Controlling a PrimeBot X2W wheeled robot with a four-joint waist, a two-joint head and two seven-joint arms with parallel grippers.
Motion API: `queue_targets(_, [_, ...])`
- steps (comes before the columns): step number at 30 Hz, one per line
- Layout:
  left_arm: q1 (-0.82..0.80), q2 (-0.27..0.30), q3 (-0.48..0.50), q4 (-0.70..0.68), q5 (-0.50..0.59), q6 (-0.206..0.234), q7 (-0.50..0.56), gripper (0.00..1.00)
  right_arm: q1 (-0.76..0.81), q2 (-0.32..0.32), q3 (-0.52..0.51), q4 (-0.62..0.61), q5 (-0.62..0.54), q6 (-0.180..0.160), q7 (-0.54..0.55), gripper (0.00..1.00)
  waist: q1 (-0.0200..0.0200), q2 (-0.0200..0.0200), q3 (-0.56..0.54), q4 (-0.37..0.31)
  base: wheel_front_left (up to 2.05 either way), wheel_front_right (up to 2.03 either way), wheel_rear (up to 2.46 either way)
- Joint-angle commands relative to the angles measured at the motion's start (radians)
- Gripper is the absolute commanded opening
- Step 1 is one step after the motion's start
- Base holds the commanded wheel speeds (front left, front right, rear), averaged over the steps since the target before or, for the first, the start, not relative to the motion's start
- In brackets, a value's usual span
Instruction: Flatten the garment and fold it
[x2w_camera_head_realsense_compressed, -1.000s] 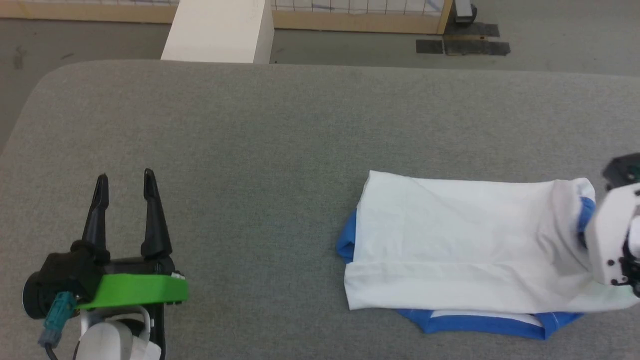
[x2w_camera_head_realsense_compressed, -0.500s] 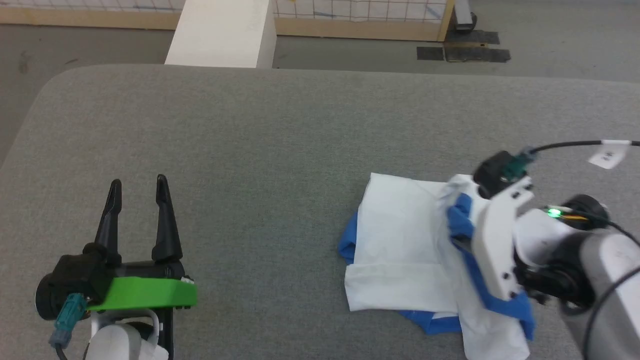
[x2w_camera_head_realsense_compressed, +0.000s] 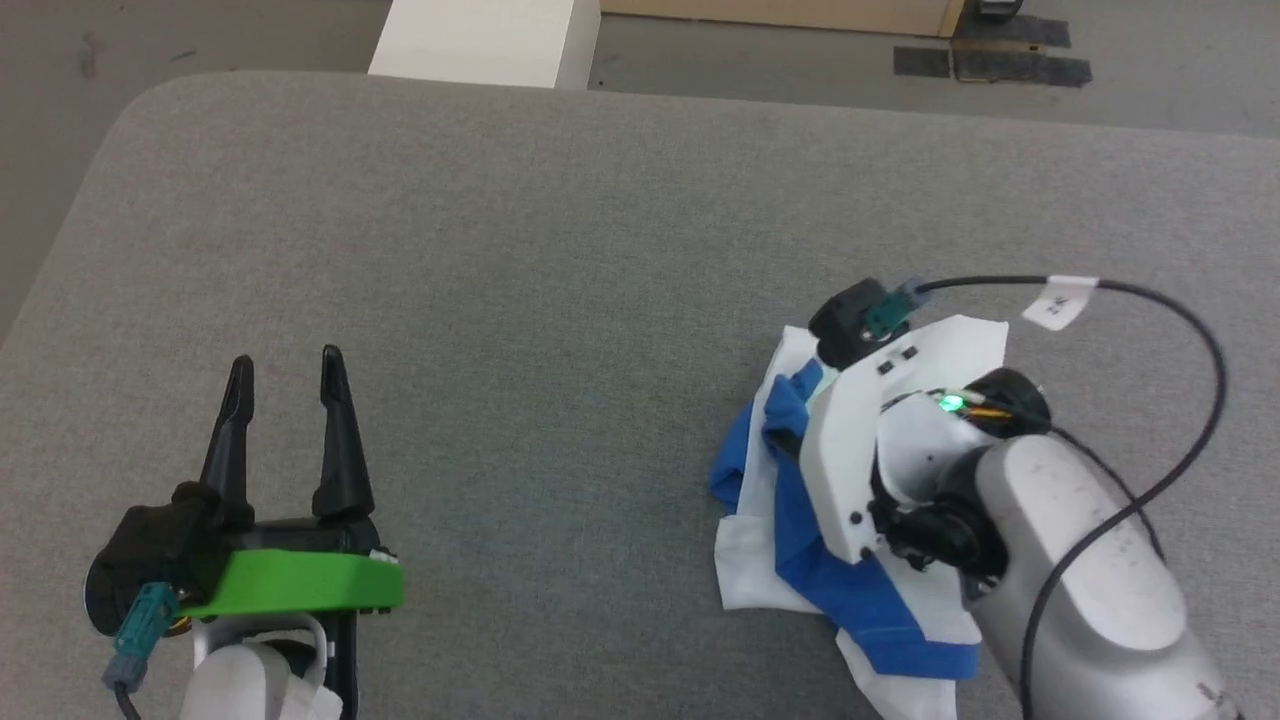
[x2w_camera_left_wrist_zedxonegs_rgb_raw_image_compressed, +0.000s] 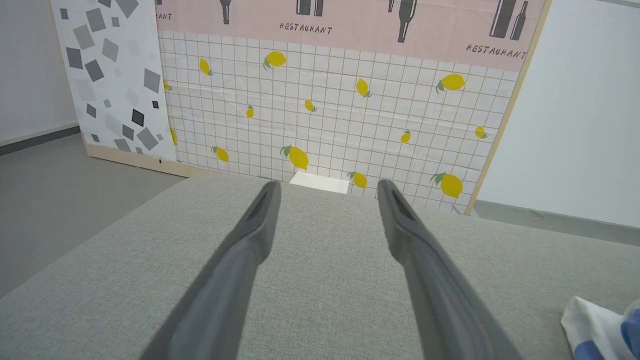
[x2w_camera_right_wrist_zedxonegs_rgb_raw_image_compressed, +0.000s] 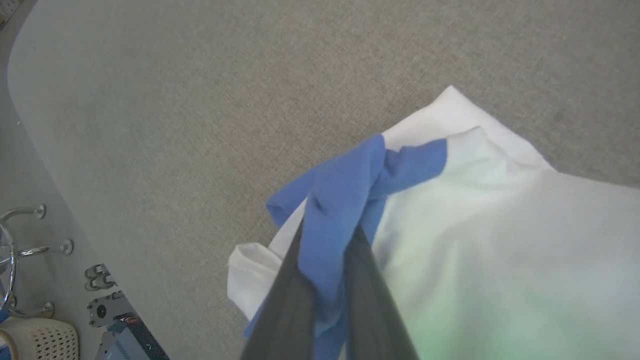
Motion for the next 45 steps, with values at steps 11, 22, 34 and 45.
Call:
queue_targets(11, [-0.024,-0.003,-0.012,0.012,-0.006,0.010,-0.004,1.00,-0.034,0.074,0.046,0.185,-0.012,-0.001,-0.179,1.00,-0.0001,0.0000,-0.006,-0.007,0.00,0.00,0.00])
queue_targets(22, [0.013,-0.003,0.006,0.016,0.020,-0.006,-0.004,1.00,-0.045,0.066,-0.015,0.037,0.031,-0.001,-0.326,1.00,-0.0001,0.0000,-0.094,-0.065,0.00,0.00,0.00])
queue_targets(34, [0.023,-0.003,0.011,0.008,0.041,0.000,-0.004,1.00,0.226,0.024,-0.226,-0.146,-0.214,-0.001,-0.223,1.00,-0.0001,0.0000,-0.090,-0.107,0.00,0.00,0.00])
queue_targets(45, [-0.009,-0.003,-0.012,0.014,0.029,0.004,-0.004,1.00,0.269,0.073,-0.262,-0.049,-0.342,-0.001,-0.160,1.00,-0.0001,0.0000,-0.026,-0.070,0.00,0.00,0.00])
